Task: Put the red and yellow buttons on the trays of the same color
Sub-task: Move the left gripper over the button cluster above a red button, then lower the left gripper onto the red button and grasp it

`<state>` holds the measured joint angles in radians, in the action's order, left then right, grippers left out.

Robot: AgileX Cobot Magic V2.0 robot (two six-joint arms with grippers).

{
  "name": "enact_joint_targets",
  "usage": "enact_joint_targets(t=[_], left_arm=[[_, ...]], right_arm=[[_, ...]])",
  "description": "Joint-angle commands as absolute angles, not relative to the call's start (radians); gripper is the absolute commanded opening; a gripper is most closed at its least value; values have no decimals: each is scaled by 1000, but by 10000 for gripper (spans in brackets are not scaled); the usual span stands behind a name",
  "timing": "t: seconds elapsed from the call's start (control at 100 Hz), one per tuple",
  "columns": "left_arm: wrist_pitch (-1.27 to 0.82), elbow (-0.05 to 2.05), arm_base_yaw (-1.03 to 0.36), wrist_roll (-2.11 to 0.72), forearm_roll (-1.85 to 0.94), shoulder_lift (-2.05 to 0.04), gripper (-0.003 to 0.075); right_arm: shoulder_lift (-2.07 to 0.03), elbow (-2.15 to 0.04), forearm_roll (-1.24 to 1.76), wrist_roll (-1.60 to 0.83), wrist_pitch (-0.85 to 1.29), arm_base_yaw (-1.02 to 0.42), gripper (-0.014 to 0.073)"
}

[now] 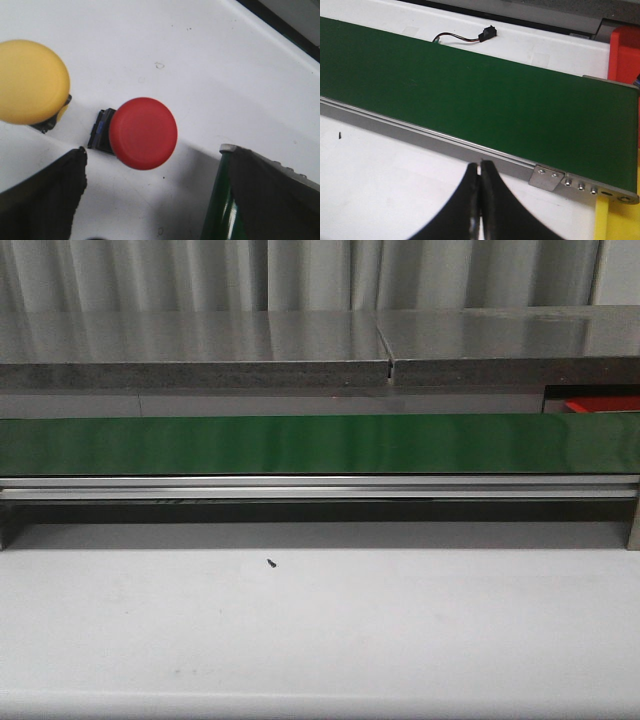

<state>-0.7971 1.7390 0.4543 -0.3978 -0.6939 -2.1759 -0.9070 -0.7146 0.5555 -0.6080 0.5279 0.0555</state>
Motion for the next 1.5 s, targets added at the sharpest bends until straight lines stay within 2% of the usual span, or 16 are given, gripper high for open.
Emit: enact_joint_targets(t=[0.0, 0.72, 0.82, 1.01, 1.09, 1.19, 1.49], left_arm=[[-782, 1787, 456, -379, -731, -2135, 546], [-791, 1901, 445, -366, -732, -2235, 540], [-787, 1905, 445, -366, -732, -2235, 454], [-787, 1905, 445, -369, -732, -2235, 171], [-791, 1907, 445, -373, -734, -2233, 90], [-809, 1909, 445, -393, -757, -2216, 47], [-947, 1909, 444, -442, -795, -2059, -12]], right_arm=[[-898, -739, 573, -615, 478, 53, -68], [-898, -739, 573, -615, 478, 53, -68], [-898, -739, 573, -615, 478, 53, -68], [-898, -739, 573, -615, 478, 53, -68], [-898, -739, 573, -615, 478, 53, -68], [-898, -739, 573, -615, 478, 53, -68], [-898, -739, 573, -615, 478, 53, -68]])
